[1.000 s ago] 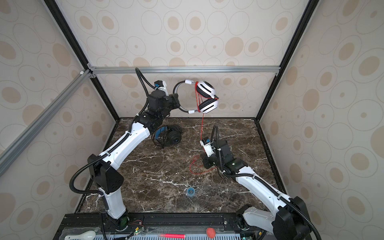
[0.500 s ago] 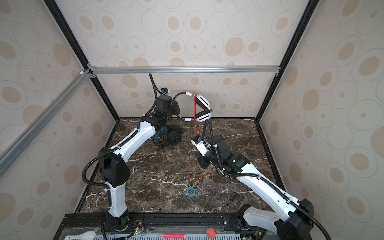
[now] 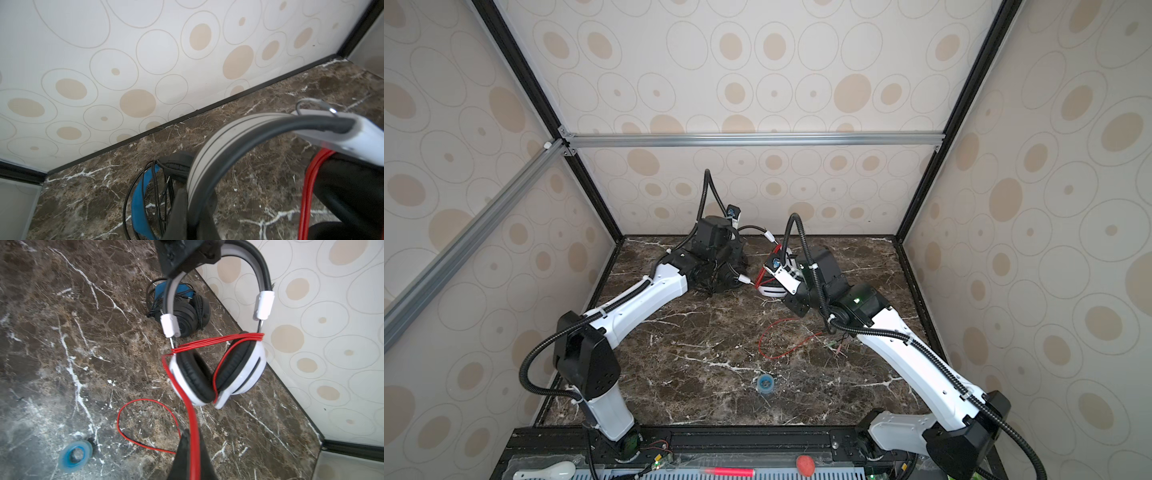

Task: Wrap the headphones
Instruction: 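Lower the headset with the left gripper while the right loops cable around earcups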

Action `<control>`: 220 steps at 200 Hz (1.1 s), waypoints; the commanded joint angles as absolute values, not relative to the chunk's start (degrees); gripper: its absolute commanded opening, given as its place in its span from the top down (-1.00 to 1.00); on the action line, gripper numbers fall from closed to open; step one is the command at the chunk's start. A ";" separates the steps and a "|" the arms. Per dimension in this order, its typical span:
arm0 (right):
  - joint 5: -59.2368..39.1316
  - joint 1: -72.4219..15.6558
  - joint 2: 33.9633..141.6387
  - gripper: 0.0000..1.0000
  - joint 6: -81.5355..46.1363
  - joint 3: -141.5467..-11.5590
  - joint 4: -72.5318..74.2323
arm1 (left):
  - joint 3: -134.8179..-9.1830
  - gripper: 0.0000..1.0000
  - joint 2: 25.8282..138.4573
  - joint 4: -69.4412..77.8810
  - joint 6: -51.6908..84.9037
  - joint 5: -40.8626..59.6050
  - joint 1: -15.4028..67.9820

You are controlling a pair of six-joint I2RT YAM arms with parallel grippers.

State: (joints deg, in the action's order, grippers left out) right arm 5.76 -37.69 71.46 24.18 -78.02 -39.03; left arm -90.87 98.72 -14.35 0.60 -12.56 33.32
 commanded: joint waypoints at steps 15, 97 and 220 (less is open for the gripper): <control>10.16 -35.73 73.84 1.00 28.92 -82.28 -40.63 | -88.18 1.00 89.65 -17.88 -3.46 -0.99 33.56; 5.60 -28.82 76.98 0.94 26.69 -84.60 -38.03 | -84.93 1.00 82.62 -26.27 0.87 20.24 34.03; -7.81 -20.47 72.04 0.84 14.12 -74.05 -21.79 | -100.70 1.00 83.97 -24.90 7.59 25.69 34.01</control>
State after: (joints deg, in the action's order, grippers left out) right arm -6.17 -21.65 72.97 16.64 -75.79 -27.31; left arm -93.12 84.82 -28.91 3.62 19.07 33.71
